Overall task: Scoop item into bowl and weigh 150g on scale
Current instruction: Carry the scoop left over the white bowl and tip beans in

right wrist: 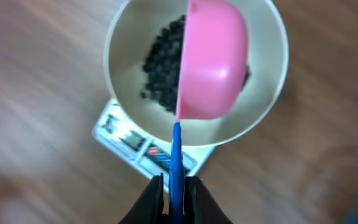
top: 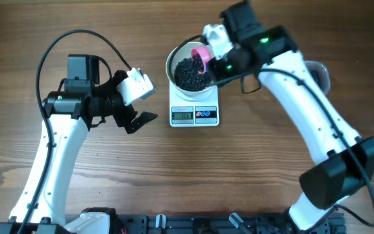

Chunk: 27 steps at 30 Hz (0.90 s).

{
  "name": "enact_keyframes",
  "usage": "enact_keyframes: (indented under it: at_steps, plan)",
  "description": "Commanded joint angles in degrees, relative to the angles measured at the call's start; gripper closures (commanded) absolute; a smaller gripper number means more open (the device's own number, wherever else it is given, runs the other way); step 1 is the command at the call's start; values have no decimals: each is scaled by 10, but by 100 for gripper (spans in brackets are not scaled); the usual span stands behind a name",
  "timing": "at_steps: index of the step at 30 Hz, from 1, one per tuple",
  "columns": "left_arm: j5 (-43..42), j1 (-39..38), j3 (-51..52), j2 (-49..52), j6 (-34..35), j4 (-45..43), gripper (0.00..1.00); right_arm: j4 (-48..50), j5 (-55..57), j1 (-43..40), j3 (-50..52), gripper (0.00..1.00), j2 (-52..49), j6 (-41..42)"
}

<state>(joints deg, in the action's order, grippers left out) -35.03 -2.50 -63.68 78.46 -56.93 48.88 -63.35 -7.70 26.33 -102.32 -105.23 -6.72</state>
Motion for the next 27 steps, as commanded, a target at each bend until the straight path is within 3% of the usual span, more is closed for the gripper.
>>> enact_keyframes:
  at_steps: [1, 11, 16, 27]
  plan:
    - [-2, 3, 1, 3, -12, 0, 0, 16, 172, 37, -16, 96, 1, -37]
    - [-2, 3, 1, 3, -12, 0, 0, 35, 182, 49, -16, 96, 1, -73]
    - [-2, 3, 1, 3, -12, 0, 0, 45, 177, 49, -16, 96, 1, -49]
    - [-2, 3, 1, 3, -12, 0, 0, 53, -24, -49, -16, 96, 29, -6]
